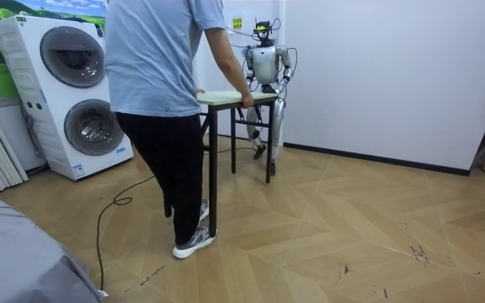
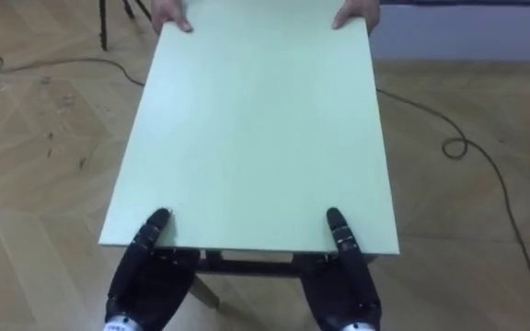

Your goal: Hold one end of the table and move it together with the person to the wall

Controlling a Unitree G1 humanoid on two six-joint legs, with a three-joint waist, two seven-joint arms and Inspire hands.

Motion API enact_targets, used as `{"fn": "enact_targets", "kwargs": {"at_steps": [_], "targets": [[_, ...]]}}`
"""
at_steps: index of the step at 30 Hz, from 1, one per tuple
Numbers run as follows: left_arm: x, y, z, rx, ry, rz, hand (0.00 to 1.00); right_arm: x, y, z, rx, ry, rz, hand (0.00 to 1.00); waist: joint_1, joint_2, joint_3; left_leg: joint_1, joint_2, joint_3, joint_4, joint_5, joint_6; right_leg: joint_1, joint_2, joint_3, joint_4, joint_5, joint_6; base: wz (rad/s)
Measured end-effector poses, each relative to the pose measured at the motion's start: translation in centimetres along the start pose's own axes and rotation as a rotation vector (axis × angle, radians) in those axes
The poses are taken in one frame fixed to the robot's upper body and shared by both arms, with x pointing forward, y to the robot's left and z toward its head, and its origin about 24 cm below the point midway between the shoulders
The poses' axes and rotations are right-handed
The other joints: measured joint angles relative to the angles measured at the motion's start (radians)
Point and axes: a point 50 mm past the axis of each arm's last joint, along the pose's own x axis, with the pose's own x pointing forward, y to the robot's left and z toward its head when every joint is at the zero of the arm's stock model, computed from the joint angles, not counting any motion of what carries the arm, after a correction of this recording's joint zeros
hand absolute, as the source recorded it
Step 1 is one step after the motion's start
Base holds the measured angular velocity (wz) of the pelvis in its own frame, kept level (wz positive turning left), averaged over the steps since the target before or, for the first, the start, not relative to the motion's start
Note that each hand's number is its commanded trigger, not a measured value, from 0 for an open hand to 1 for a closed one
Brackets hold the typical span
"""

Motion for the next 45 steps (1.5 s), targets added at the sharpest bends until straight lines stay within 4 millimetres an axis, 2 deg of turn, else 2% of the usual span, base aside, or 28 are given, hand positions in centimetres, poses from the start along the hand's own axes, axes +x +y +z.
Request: {"fn": "enact_targets", "kwargs": {"at_steps": [3, 6, 11, 13, 14, 15, 16, 17, 18, 19, 20, 21, 22, 23, 25, 27, 28, 30, 32, 33, 34, 35, 36, 37, 39, 40, 42, 45], "targets": [[0.3, -0.7, 0.5, 0.024, -0.003, -0.03, 1.0, 0.3, 0.4, -0.1, 0.012, -0.003, 0.017, 1.0, 0.015, -0.033, 0.0018, -0.055, 0.014, 0.013, -0.005, 0.04, -0.003, 0.004, 0.021, 0.025, -0.1, -0.092, -0.005, -0.05], [0.7, -1.5, 1.2, 0.046, -0.027, -0.064, 1.0, 1.0, 1.1, -0.3, 0.018, -0.004, 0.051, 1.0, 0.023, -0.045, 0.0073, -0.122, 0.029, 0.026, -0.007, 0.084, -0.006, -0.001, 0.04, 0.023, -0.221, -0.154, -0.016, -0.11], [1.5, -2.3, 2.0, 0.076, -0.045, -0.096, 1.0, 1.8, 1.6, -0.6, 0.04, -0.002, 0.074, 1.0, 0.041, -0.046, 0.0072, -0.193, 0.075, 0.019, -0.036, 0.162, -0.019, -0.026, 0.105, -0.017, -0.332, -0.167, -0.028, -0.09], [1.5, -2.1, 1.9, 0.09, -0.04, -0.09, 1.0, 1.7, 1.4, -0.7, 0.056, 0.0, 0.062, 1.0, 0.042, -0.043, 0.0059, -0.184, 0.089, -0.01, -0.095, 0.224, -0.03, -0.035, 0.14, -0.033, -0.345, -0.151, -0.057, 0.07], [1.4, -1.9, 1.9, 0.094, -0.038, -0.083, 1.0, 1.6, 1.3, -0.8, 0.06, -0.001, 0.056, 1.0, 0.045, -0.041, 0.0063, -0.178, 0.092, -0.014, -0.112, 0.239, -0.034, -0.035, 0.149, -0.036, -0.344, -0.148, -0.062, 0.07], [1.3, -1.8, 1.6, 0.097, -0.03, -0.077, 1.0, 1.4, 1.0, -0.8, 0.065, -0.007, 0.046, 1.0, 0.054, -0.033, 0.0083, -0.162, 0.104, -0.027, -0.152, 0.279, -0.042, -0.039, 0.17, -0.035, -0.344, -0.14, -0.082, 0.0], [1.3, -1.7, 1.4, 0.105, -0.022, -0.074, 1.0, 1.1, 0.8, -0.9, 0.069, -0.017, 0.038, 1.0, 0.072, -0.019, 0.0092, -0.134, 0.114, -0.043, -0.228, 0.341, -0.063, -0.043, 0.199, -0.032, -0.354, -0.121, -0.113, 0.0], [1.3, -1.7, 1.4, 0.106, -0.022, -0.074, 1.0, 1.0, 0.7, -0.9, 0.07, -0.019, 0.036, 1.0, 0.076, -0.013, 0.0082, -0.118, 0.116, -0.063, -0.28, 0.384, -0.088, -0.046, 0.216, -0.029, -0.369, -0.109, -0.128, 0.0], [1.6, -1.9, 1.2, 0.109, -0.02, -0.084, 1.0, 0.9, 0.6, -0.8, 0.074, -0.026, 0.038, 1.0, 0.085, -0.002, 0.009, -0.108, 0.123, -0.111, -0.331, 0.447, -0.165, -0.063, 0.232, -0.051, -0.383, -0.088, -0.14, -0.06], [1.5, -1.7, 1.1, 0.103, -0.025, -0.077, 1.0, 0.8, 0.5, -0.7, 0.067, -0.026, 0.032, 1.0, 0.091, 0.002, 0.0149, -0.112, 0.124, -0.112, -0.23, 0.361, -0.126, -0.073, 0.211, -0.089, -0.371, -0.08, -0.155, -0.23], [1.3, -1.3, 1.0, 0.089, -0.029, -0.068, 1.0, 0.8, 0.4, -0.7, 0.059, -0.023, 0.027, 1.0, 0.101, 0.002, 0.0146, -0.113, 0.123, -0.108, -0.141, 0.282, -0.108, -0.073, 0.203, -0.103, -0.371, -0.076, -0.161, -0.65], [0.8, -0.8, 0.8, 0.055, -0.029, -0.052, 1.0, 0.8, 0.3, -0.6, 0.039, -0.011, 0.024, 1.0, 0.119, 0.014, 0.0162, -0.112, 0.123, -0.107, 0.039, 0.135, -0.105, -0.072, 0.194, -0.127, -0.371, -0.065, -0.171, -0.73], [0.3, -0.3, 0.6, 0.034, -0.024, -0.042, 1.0, 0.7, 0.2, -0.6, 0.028, -0.001, 0.023, 1.0, 0.122, 0.032, 0.0163, -0.103, 0.123, -0.111, 0.192, 0.034, -0.11, -0.072, 0.193, -0.156, -0.372, -0.053, -0.175, -0.61], [0.1, -0.2, 0.4, 0.027, -0.023, -0.039, 1.0, 0.7, 0.2, -0.5, 0.019, 0.003, 0.021, 1.0, 0.119, 0.039, 0.0168, -0.095, 0.124, -0.114, 0.247, -0.002, -0.113, -0.072, 0.194, -0.176, -0.372, -0.047, -0.174, -0.23], [-0.6, 0.3, 0.2, 0.012, -0.021, -0.042, 1.0, 0.6, 0.1, -0.4, -0.003, 0.017, 0.026, 1.0, 0.092, 0.064, 0.0156, -0.03, 0.138, -0.118, 0.425, -0.1, -0.114, -0.074, 0.203, -0.259, -0.371, -0.04, -0.182, 0.15], [-0.7, 0.3, 0.1, 0.009, -0.015, -0.05, 1.0, 0.5, 0.1, -0.2, -0.01, 0.018, 0.035, 1.0, 0.064, 0.078, 0.0167, 0.054, 0.142, -0.123, 0.465, -0.118, -0.123, -0.086, 0.205, -0.307, -0.352, -0.04, -0.19, 0.48], [-0.6, 0.3, 0.1, 0.009, -0.013, -0.054, 1.0, 0.5, 0.2, -0.1, -0.012, 0.014, 0.042, 1.0, 0.045, 0.091, 0.0181, 0.112, 0.156, -0.122, 0.455, -0.127, -0.134, -0.105, 0.206, -0.333, -0.329, -0.043, -0.195, 0.56], [-0.4, 0.1, 0.4, 0.014, -0.019, -0.06, 1.0, 0.7, 0.4, -0.1, -0.011, 0.015, 0.049, 1.0, 0.033, 0.101, 0.0217, 0.173, 0.165, -0.122, 0.37, -0.166, -0.161, -0.14, 0.202, -0.344, -0.28, -0.047, -0.2, 0.32], [-0.2, 0.0, 0.3, 0.009, -0.022, -0.045, 1.0, 0.6, 0.3, -0.2, -0.018, 0.014, 0.042, 1.0, 0.028, 0.1, 0.0227, 0.217, 0.124, -0.158, 0.235, -0.172, -0.164, -0.189, 0.197, -0.267, -0.219, -0.028, -0.234, 0.28], [-0.3, 0.1, 0.3, 0.011, -0.018, -0.041, 1.0, 0.5, 0.2, -0.2, -0.017, 0.013, 0.037, 1.0, 0.013, 0.108, 0.0101, 0.241, 0.11, -0.197, 0.14, -0.173, -0.166, -0.244, 0.241, -0.163, -0.256, -0.01, -0.251, 0.28], [-0.2, -0.3, 0.7, 0.018, -0.028, -0.064, 1.0, 0.5, 0.7, -0.3, -0.014, 0.013, 0.06, 1.0, 0.015, 0.09, 0.0004, 0.233, 0.09, -0.205, 0.109, -0.202, -0.191, -0.29, 0.27, -0.126, -0.344, 0.059, -0.258, 0.0], [-0.2, -0.4, 0.5, 0.008, -0.036, -0.071, 1.0, 0.7, 1.0, -0.3, -0.022, 0.011, 0.076, 1.0, 0.027, 0.109, 0.0029, 0.227, 0.112, -0.202, 0.152, -0.232, -0.202, -0.295, 0.27, -0.158, -0.329, 0.071, -0.252, -0.42], [-0.1, -0.5, 0.4, -0.004, -0.048, -0.075, 1.0, 1.1, 1.4, -0.1, -0.042, 0.008, 0.088, 1.0, 0.032, 0.147, 0.0183, 0.238, 0.149, -0.218, 0.181, -0.276, -0.207, -0.309, 0.294, -0.194, -0.298, 0.078, -0.264, -0.07], [0.0, -0.6, 0.2, -0.004, -0.033, -0.073, 1.0, 1.2, 1.4, 0.0, -0.049, 0.001, 0.09, 1.0, 0.012, 0.157, 0.0203, 0.246, 0.152, -0.233, 0.131, -0.304, -0.195, -0.33, 0.281, -0.225, -0.276, 0.079, -0.265, 0.23], [0.4, -0.9, -0.1, 0.001, -0.019, -0.073, 1.0, 1.2, 1.5, 0.4, -0.049, -0.015, 0.09, 1.0, -0.008, 0.142, 0.0208, 0.261, 0.132, -0.224, 0.035, -0.316, -0.171, -0.369, 0.25, -0.237, -0.247, 0.084, -0.262, 0.49], [0.7, -1.2, -0.2, 0.001, -0.018, -0.076, 1.0, 1.4, 1.6, 0.8, -0.049, -0.031, 0.093, 1.0, -0.008, 0.133, 0.0211, 0.248, 0.115, -0.223, 0.015, -0.32, -0.135, -0.39, 0.234, -0.241, -0.247, 0.097, -0.257, 0.26], [1.1, -1.4, -0.3, 0.002, -0.022, -0.06, 1.0, 1.7, 1.4, 0.9, -0.045, -0.037, 0.085, 1.0, -0.009, 0.118, 0.0184, 0.223, 0.089, -0.224, 0.015, -0.298, -0.094, -0.409, 0.21, -0.234, -0.254, 0.133, -0.253, 0.12], [1.2, -0.6, -0.3, 0.002, -0.021, -0.025, 1.0, 1.7, 0.7, 0.6, -0.051, -0.032, 0.053, 1.0, -0.01, 0.104, 0.0166, 0.216, 0.052, -0.221, 0.017, -0.276, -0.073, -0.399, 0.181, -0.221, -0.277, 0.171, -0.245, 0.05]]}}
